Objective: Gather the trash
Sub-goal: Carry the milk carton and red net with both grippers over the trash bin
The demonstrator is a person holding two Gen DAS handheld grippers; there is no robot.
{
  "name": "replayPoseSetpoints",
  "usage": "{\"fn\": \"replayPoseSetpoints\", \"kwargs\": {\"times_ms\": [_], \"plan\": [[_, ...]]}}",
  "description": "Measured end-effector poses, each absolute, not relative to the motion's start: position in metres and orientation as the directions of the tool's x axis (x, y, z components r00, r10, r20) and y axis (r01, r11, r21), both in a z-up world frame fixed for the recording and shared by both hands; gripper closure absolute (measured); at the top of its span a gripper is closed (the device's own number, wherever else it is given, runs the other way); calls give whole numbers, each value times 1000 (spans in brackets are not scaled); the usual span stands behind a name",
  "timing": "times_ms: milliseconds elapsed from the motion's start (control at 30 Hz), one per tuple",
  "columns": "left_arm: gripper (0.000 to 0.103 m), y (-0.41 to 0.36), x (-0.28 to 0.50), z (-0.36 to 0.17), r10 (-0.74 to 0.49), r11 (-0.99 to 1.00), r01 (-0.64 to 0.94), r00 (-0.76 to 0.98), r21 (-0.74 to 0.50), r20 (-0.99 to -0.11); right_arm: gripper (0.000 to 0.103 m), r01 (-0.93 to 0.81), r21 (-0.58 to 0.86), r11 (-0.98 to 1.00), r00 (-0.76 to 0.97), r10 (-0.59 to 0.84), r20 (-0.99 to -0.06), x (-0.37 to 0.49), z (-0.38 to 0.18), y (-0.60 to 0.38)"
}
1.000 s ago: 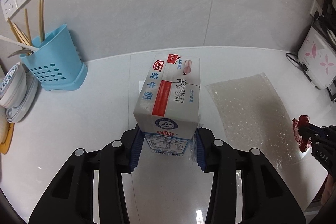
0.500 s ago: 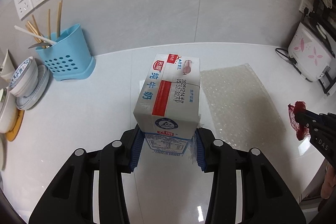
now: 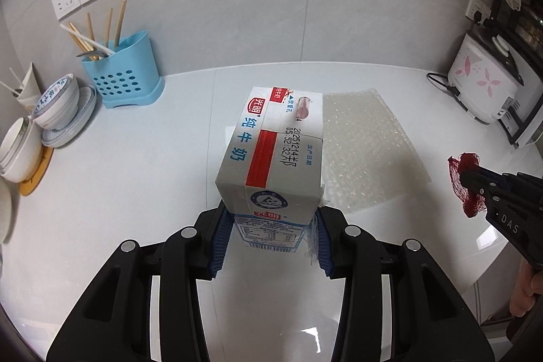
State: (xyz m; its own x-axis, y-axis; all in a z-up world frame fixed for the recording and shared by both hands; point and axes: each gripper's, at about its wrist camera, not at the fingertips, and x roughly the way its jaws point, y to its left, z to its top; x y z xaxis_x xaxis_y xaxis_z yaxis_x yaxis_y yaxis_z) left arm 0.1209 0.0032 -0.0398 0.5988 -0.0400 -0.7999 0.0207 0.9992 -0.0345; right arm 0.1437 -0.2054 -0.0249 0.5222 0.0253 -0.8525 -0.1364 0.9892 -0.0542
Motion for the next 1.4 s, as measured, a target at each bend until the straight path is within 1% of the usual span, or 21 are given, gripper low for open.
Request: {"fn": "replayPoseSetpoints", "kwargs": {"times_ms": [367, 767, 1100, 1167, 1400], "plan": [[62, -20, 54, -33, -58, 998, 36, 599, -45, -798, 87, -192, -47, 980, 554, 68, -830, 84, -4, -212], [62, -36, -25, -33, -111, 994, 59, 590, -95, -800, 87, -230, -31, 973, 552, 104, -827, 21, -4, -216], [62, -44, -82, -57, -99, 995, 63, 562, -77, -821, 87, -249, -8, 968, 512, 125, -850, -29, -33, -225], [62, -47, -92, -63, -108, 994, 70, 554, -84, -826, 87, -267, 18, 964, 497, 154, -854, -40, -40, -227], [62, -53, -116, -88, -116, 993, 64, 510, -97, -852, 87, -279, 27, 960, 454, 156, -877, -69, -66, -233]]}}
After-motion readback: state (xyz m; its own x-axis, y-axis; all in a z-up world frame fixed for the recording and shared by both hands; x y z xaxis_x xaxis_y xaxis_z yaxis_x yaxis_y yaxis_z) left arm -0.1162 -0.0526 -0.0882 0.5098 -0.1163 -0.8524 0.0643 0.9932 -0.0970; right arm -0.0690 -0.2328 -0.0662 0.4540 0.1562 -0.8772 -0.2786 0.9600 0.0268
